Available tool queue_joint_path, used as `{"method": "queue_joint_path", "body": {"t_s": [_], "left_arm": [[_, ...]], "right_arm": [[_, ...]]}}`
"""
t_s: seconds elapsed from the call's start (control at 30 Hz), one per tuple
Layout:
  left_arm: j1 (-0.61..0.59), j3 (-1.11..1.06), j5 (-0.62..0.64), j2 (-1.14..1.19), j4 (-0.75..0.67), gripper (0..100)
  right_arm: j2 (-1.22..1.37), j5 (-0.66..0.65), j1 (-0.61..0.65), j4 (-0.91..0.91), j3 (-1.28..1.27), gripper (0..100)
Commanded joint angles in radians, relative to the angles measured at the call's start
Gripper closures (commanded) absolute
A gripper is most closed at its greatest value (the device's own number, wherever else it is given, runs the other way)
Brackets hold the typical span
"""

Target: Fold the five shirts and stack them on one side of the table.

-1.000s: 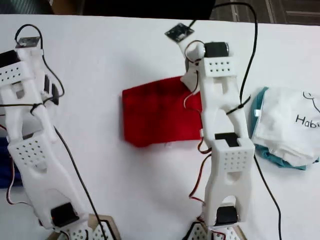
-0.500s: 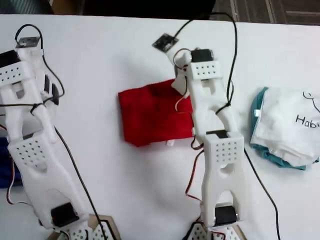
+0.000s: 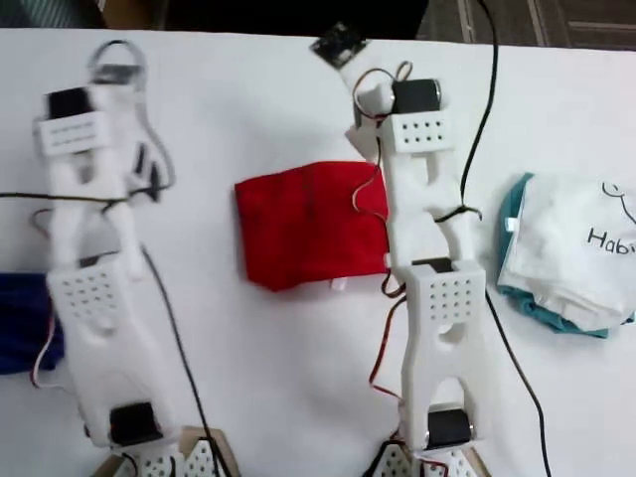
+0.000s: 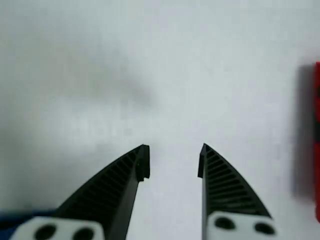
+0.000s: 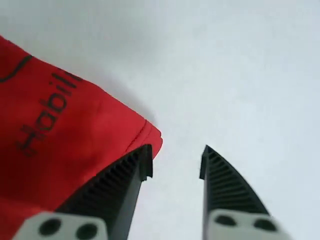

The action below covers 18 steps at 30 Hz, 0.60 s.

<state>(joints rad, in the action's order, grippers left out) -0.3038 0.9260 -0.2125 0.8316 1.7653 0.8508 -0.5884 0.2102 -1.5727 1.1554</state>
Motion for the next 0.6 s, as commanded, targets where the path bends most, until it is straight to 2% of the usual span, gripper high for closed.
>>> {"method": "queue_joint_path", "body": {"t_s": [0.0, 0.07, 0.23, 0.37, 0.57], "left_arm": [[0.13, 0.022, 0.035, -0.025, 0.02, 81], [0.199, 0.021, 0.049, -0.025, 0.021, 81], [0.304, -0.019, 0.12, -0.026, 0.021, 82], [0.344, -0.099, 0.183, -0.026, 0.021, 98], [0.388, -0.194, 0.193, -0.143, 0.021, 97]], "right_arm": [[0.001, 0.118, -0.008, -0.007, 0.029, 93.6], [0.039, 0.157, -0.01, -0.005, 0.023, 98.4], [0.133, 0.172, -0.012, -0.007, 0.026, 97.8], [0.16, 0.172, -0.019, -0.007, 0.026, 97.8], [0.166, 0.172, -0.042, -0.008, 0.023, 97.8]]}}
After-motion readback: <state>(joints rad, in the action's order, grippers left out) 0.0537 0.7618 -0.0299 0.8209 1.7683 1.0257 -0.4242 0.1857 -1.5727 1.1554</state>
